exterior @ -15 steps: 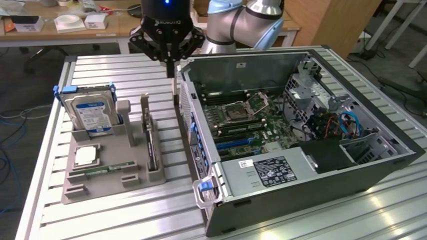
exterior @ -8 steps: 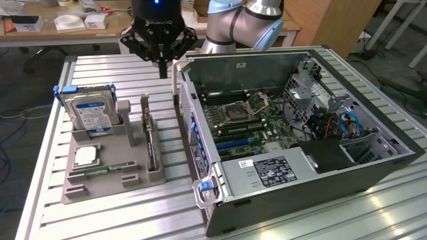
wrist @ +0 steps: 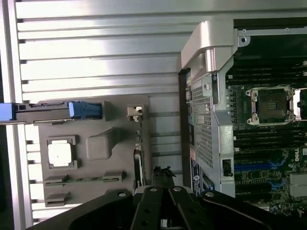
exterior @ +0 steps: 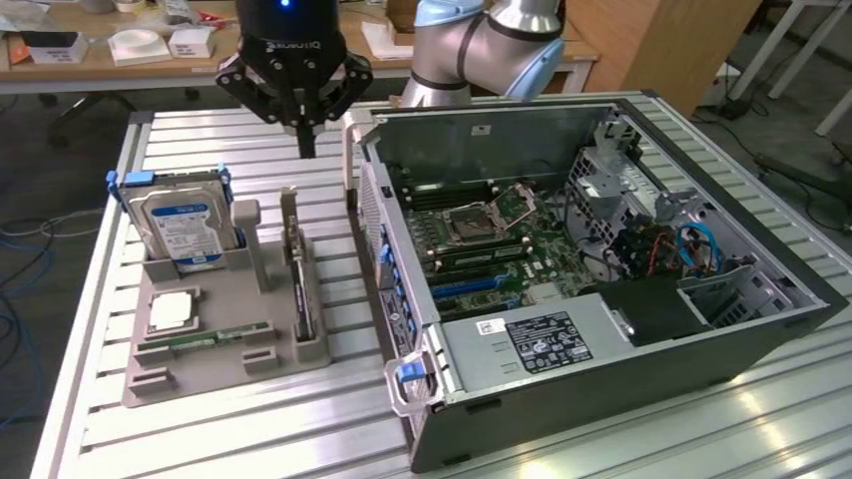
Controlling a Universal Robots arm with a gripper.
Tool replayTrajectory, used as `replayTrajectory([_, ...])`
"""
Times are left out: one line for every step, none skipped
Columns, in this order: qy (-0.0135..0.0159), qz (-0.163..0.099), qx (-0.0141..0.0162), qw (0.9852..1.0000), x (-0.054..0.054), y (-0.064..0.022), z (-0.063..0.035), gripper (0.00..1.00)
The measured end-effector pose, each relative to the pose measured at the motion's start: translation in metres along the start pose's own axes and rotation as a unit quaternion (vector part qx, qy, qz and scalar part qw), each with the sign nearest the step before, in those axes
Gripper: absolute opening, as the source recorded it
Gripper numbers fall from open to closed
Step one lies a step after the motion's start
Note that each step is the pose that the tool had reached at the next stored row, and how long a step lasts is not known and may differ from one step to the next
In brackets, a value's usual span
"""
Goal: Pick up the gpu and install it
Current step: 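Reach for the gpu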
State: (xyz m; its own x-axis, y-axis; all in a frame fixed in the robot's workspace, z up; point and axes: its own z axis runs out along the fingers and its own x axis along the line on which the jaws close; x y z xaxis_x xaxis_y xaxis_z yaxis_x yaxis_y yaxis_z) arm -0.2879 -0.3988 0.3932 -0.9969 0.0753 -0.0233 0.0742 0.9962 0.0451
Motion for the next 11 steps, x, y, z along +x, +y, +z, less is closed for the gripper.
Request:
replayTrajectory([0.0, 0.0, 0.0, 1.0, 0.002, -0.0002, -0.0001, 0.1])
replayTrajectory([0.0, 0.0, 0.0, 1.0, 0.005, -0.0003, -0.0001, 0.1])
replayTrajectory([0.0, 0.0, 0.0, 1.0, 0.007, -0.0005, -0.0002, 0.1])
replayTrajectory([0.0, 0.0, 0.0, 1.0, 0.009, -0.0007, -0.0003, 0.1])
replayTrajectory([0.0, 0.0, 0.0, 1.0, 0.011, -0.0008, -0.0003, 0.1])
replayTrajectory([0.0, 0.0, 0.0, 1.0, 0.013, -0.001, -0.0003, 0.1])
replayTrajectory([0.0, 0.0, 0.0, 1.0, 0.015, -0.0011, -0.0004, 0.1])
replayTrajectory([0.0, 0.0, 0.0, 1.0, 0.017, -0.0013, -0.0005, 0.1])
replayTrajectory([0.0, 0.0, 0.0, 1.0, 0.019, -0.0015, -0.0005, 0.1])
replayTrajectory([0.0, 0.0, 0.0, 1.0, 0.022, -0.0016, -0.0006, 0.1])
replayTrajectory([0.0, 0.0, 0.0, 1.0, 0.024, -0.0018, -0.0006, 0.1])
